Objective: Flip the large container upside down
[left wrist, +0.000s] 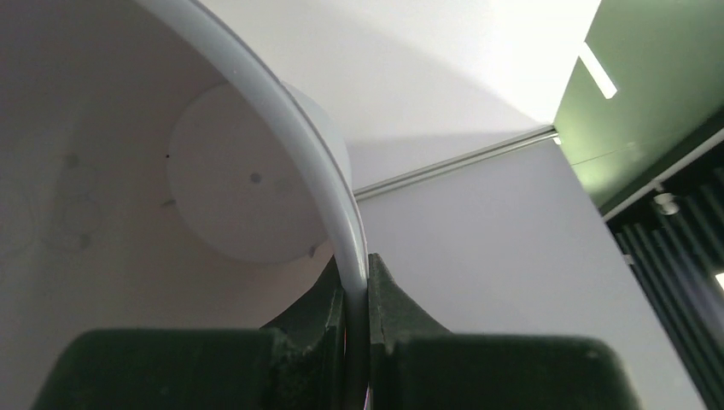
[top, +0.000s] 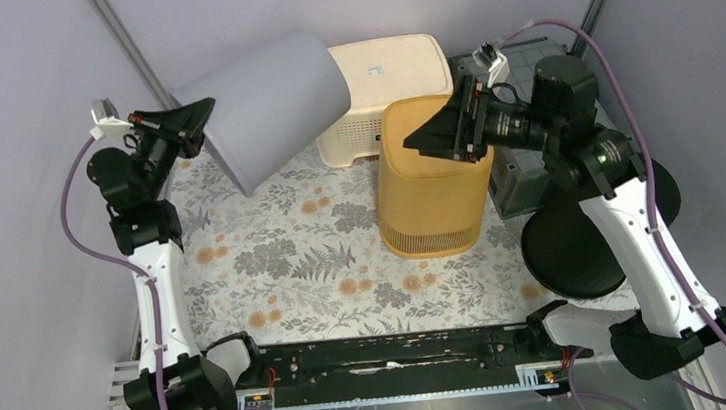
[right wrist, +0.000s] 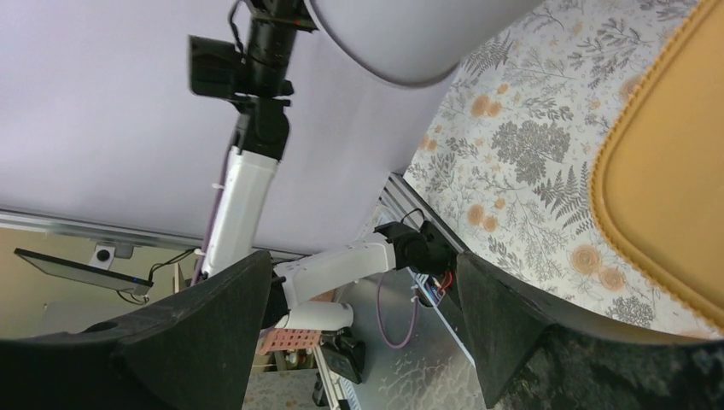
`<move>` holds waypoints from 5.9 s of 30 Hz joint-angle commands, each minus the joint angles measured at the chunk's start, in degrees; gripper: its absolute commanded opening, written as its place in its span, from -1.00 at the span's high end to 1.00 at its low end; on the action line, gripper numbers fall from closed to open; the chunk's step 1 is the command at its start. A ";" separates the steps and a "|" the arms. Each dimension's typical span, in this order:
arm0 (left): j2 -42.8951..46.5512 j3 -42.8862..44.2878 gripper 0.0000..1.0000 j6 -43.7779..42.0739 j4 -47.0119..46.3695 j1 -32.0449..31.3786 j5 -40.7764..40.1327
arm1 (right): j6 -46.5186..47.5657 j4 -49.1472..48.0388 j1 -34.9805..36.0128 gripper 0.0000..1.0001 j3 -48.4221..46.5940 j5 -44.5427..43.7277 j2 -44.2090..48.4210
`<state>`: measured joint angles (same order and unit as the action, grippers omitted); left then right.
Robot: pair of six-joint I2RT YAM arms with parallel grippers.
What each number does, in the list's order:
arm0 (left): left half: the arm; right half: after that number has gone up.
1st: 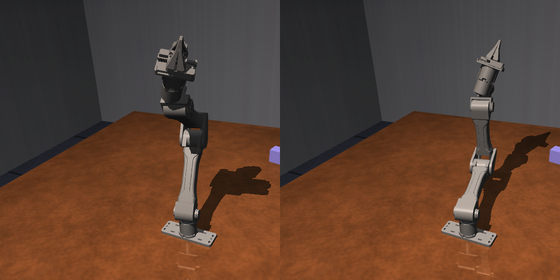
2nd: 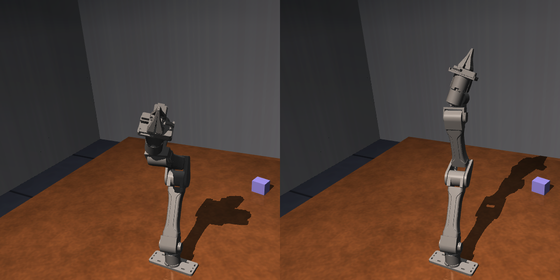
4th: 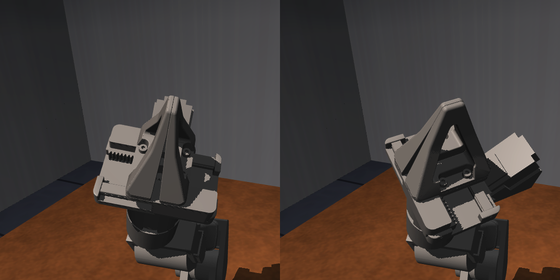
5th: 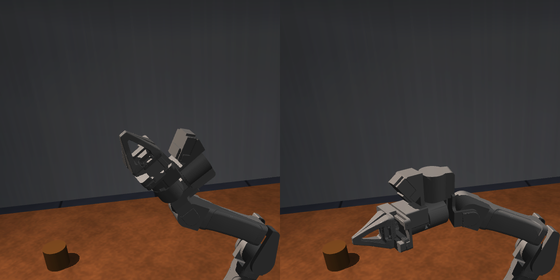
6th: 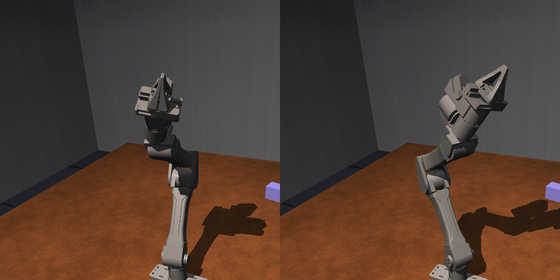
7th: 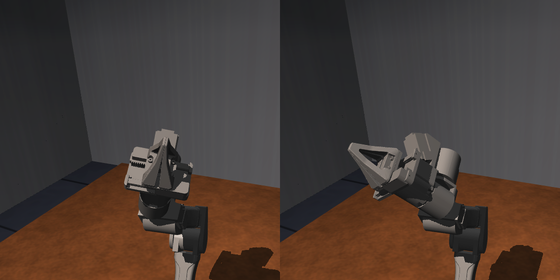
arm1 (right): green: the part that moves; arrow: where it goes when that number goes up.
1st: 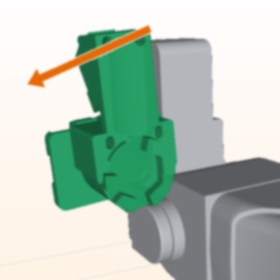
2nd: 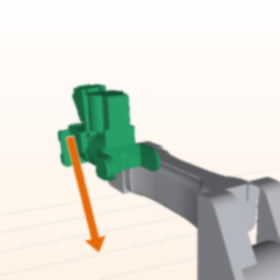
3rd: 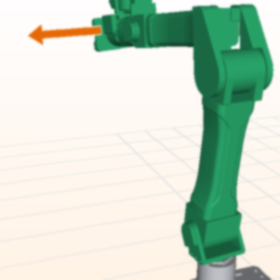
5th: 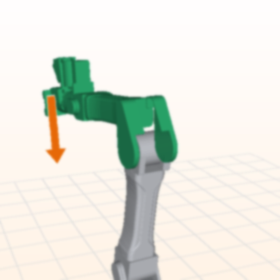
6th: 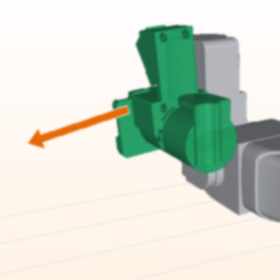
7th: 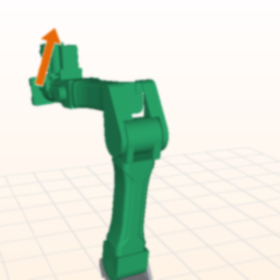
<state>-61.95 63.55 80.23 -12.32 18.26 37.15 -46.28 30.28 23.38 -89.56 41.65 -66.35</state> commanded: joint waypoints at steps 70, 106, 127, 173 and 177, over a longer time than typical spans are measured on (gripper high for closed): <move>6.75 -66.53 1.00 28.86 -79.79 1.36 -4.93 | 23.32 15.79 7.98 -0.57 -50.55 1.14 -52.80; -18.21 -62.48 -0.40 16.07 -78.79 -9.94 4.01 | 24.30 14.00 14.03 0.56 -48.16 3.90 -51.05; -9.34 -55.30 -0.59 -15.14 -23.88 -10.15 8.22 | 26.10 17.04 15.03 0.23 -46.86 2.07 -50.13; 29.11 -24.91 -0.85 -40.15 50.77 -10.12 -14.03 | 15.86 7.11 16.61 -0.21 -11.01 -21.41 -25.53; 29.59 -25.23 -0.84 -39.98 49.82 -10.33 -13.54 | 13.77 4.82 20.26 -0.17 -11.01 -27.12 -27.21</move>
<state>-33.17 38.11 41.82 35.42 8.27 23.92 -30.02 40.01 39.94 -100.62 20.91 -92.60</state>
